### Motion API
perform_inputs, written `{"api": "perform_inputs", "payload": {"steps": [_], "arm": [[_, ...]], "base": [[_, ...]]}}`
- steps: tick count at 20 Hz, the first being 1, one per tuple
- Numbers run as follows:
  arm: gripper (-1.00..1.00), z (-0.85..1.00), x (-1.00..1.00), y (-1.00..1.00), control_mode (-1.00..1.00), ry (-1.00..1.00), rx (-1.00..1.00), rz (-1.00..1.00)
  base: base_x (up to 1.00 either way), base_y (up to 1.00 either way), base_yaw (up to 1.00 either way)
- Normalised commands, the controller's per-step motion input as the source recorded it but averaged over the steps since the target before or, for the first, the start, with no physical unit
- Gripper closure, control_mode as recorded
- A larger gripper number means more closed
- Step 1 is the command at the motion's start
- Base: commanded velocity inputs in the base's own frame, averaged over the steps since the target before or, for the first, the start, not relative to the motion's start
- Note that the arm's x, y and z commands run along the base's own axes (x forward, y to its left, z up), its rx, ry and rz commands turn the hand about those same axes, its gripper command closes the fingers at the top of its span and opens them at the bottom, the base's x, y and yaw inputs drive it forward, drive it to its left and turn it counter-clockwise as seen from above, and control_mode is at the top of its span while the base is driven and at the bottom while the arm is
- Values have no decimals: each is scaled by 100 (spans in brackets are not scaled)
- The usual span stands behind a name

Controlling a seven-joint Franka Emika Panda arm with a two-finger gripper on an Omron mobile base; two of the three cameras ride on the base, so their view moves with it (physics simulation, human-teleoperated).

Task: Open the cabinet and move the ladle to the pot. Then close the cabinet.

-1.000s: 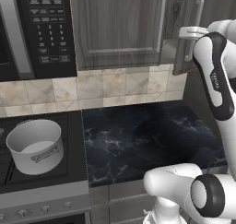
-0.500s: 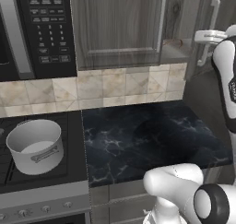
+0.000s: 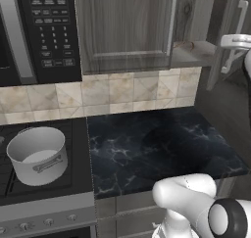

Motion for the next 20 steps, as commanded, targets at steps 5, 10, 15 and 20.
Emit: {"api": "perform_inputs", "payload": {"steps": [5,10,15,20], "arm": [[100,0,-19,-11,-100,1,0,0],[100,0,-19,-19,-100,0,0,0],[100,0,-22,-21,-100,0,0,1],[100,-11,-2,-1,-100,0,0,3]], "base": [[0,0,0],[0,0,0],[0,0,0],[0,0,0]]}}
